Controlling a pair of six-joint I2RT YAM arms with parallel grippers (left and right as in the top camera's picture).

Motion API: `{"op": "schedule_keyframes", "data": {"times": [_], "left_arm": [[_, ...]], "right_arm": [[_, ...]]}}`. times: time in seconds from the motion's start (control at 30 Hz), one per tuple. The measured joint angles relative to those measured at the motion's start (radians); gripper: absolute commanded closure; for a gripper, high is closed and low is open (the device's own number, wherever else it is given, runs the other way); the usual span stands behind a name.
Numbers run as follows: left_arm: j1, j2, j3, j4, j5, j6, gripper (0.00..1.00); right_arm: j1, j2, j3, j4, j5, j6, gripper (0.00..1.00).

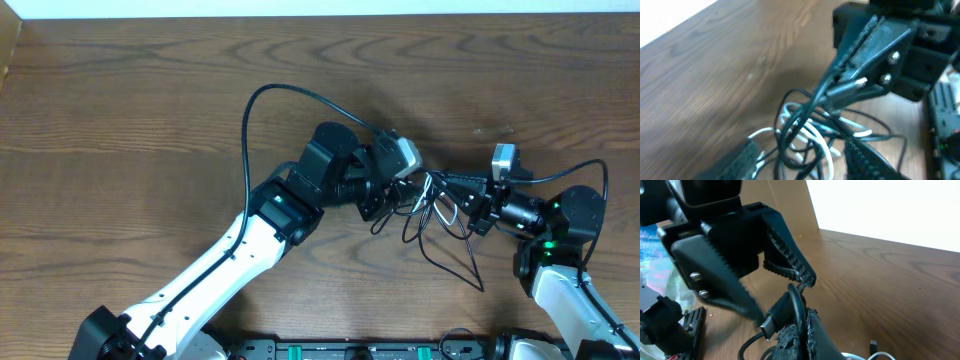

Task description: Untangle cables

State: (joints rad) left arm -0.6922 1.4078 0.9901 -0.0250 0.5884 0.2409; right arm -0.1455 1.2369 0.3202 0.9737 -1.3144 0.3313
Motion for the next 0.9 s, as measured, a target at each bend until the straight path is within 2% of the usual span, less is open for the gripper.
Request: {"op": "schedule_keyframes", "data": {"times": [0.03, 0.23, 0.37, 0.43, 0.47, 0.5, 0.53, 0.57, 0.63, 0.67, 0.77, 0.83, 0.9], "left_arm": [[0.000, 0.000, 0.000, 0.000, 0.011, 0.001, 0.51], [0.002, 0.000, 0.000, -0.024, 0.043, -0.002, 0.85], [0.003, 0.002, 0.000, -0.026, 0.062, 0.001, 0.86], [0.003, 0.004, 0.000, -0.026, 0.068, 0.002, 0.83], [0.003, 0.005, 0.000, -0.026, 0.070, 0.002, 0.73], [0.003, 0.006, 0.000, -0.026, 0.073, 0.002, 0.53], [0.003, 0.007, 0.000, -0.026, 0.083, 0.002, 0.44], [0.002, 0.008, 0.000, -0.026, 0.088, 0.002, 0.38], [0.001, 0.008, 0.000, -0.027, 0.098, 0.003, 0.36], [0.001, 0.009, 0.000, -0.026, 0.103, -0.001, 0.43], [0.001, 0.009, 0.000, -0.027, 0.113, 0.002, 0.74], [0.001, 0.009, 0.000, -0.026, 0.116, 0.002, 0.88], [0.002, 0.010, 0.000, -0.026, 0.114, 0.003, 0.89]], "right_arm": [[0.000, 0.000, 0.000, 0.000, 0.000, 0.000, 0.99], [0.000, 0.000, 0.000, 0.000, -0.015, 0.000, 0.99], [0.000, 0.000, 0.000, 0.000, -0.021, 0.000, 0.99], [0.000, 0.000, 0.000, 0.000, -0.023, -0.001, 0.99], [0.000, 0.000, 0.000, 0.000, -0.023, -0.001, 0.99], [0.000, 0.000, 0.000, 0.000, -0.025, -0.002, 0.99], [0.000, 0.000, 0.000, 0.001, -0.030, -0.002, 0.99], [0.000, 0.000, 0.000, 0.000, -0.033, -0.002, 0.99], [0.000, 0.000, 0.000, 0.000, -0.037, -0.002, 0.99], [0.000, 0.000, 0.000, 0.000, -0.038, -0.002, 0.99], [0.000, 0.000, 0.000, 0.001, -0.040, -0.002, 0.99], [0.000, 0.000, 0.000, 0.000, -0.043, -0.002, 0.99], [0.000, 0.000, 0.000, 0.001, -0.044, -0.002, 0.99]]}}
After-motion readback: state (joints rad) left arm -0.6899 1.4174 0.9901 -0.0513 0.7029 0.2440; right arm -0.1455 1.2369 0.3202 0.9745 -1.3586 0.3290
